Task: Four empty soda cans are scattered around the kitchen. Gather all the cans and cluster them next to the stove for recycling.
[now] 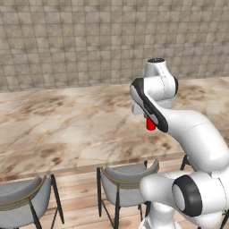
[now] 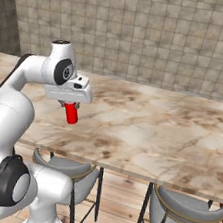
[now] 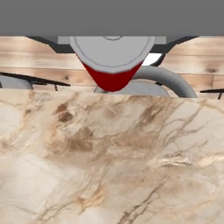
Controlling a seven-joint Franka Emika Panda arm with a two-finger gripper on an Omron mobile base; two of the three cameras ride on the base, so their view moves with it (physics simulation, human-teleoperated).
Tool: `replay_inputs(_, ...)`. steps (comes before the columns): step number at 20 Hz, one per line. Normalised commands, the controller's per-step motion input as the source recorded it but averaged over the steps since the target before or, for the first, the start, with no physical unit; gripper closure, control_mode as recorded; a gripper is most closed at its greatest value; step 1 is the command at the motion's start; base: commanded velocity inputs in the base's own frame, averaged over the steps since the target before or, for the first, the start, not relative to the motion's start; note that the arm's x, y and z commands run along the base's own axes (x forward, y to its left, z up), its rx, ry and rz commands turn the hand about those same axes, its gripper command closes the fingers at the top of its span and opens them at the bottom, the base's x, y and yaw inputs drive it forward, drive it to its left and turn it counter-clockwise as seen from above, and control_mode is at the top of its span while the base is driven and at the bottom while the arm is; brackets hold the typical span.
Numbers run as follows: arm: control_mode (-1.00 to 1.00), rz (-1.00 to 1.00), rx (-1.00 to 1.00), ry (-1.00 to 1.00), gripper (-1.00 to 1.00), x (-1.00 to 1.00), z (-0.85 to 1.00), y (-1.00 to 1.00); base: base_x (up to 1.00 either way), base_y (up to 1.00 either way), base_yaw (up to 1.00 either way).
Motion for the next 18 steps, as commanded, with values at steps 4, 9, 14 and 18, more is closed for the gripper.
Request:
replay_inputs(4,-1.00,0.00,0.01,-0.04,1.00,-0.19,0.04,-0.14,0.00,0.00,0.00)
replay_inputs(9,-1.00,0.00,0.01,0.00,1.00,-0.12,0.08,-0.14,0.00,0.00,0.00)
replay_inputs(14,-1.00,0.00,0.00,0.00,1.00,-0.01,0.00,-0.12,0.00,0.00,0.00)
replay_inputs(18,-1.00,0.00,0.00,-0.02,1.00,-0.03,0.00,-0.13,0.00,0.00,0.00)
